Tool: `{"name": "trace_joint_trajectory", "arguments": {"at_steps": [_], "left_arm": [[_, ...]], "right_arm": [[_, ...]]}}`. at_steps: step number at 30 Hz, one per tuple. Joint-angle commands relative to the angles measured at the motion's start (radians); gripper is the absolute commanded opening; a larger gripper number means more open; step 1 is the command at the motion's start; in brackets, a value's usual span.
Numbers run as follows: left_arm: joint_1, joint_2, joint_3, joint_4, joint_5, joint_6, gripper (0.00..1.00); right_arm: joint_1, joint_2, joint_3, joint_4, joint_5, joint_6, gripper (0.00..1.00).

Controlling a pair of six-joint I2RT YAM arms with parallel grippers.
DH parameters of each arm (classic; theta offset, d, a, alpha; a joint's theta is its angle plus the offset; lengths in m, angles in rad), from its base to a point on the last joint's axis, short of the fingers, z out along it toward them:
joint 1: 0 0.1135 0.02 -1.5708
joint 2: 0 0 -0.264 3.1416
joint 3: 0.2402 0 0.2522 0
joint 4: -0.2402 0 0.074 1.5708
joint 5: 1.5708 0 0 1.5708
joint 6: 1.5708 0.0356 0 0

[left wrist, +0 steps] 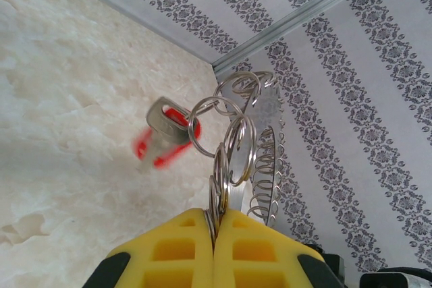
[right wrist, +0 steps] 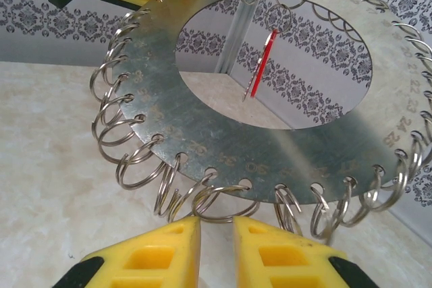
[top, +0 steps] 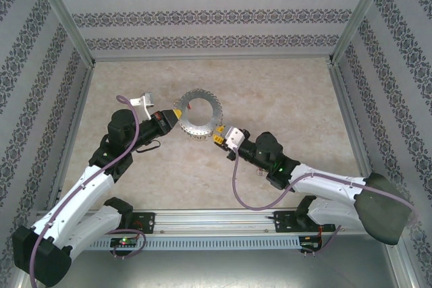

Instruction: Put the keys on the keyring

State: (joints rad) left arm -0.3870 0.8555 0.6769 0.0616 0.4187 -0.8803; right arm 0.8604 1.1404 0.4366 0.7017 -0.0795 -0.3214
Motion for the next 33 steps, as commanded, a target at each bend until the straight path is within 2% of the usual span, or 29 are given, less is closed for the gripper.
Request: {"name": "trace_joint_trajectory", "arguments": {"at_steps": [1, 22, 33], "left_arm": [[-0.011, -0.015, 0.018, 0.072, 0.021, -0.008, 0.0], [-0.012, -0.021, 0.025, 0.06, 0.015, -0.001, 0.0], [-0.011, -0.028, 0.026, 0.057, 0.01, 0.0, 0.0]], "right_arm": [[0.008, 0.016, 0.043, 0.069, 0.002, -0.015, 0.21], [0.008, 0.015, 0.019, 0.065, -0.02, 0.01, 0.34], [0.008, 0.041, 0.033, 0.079, 0.061, -0.006, 0.2]]}}
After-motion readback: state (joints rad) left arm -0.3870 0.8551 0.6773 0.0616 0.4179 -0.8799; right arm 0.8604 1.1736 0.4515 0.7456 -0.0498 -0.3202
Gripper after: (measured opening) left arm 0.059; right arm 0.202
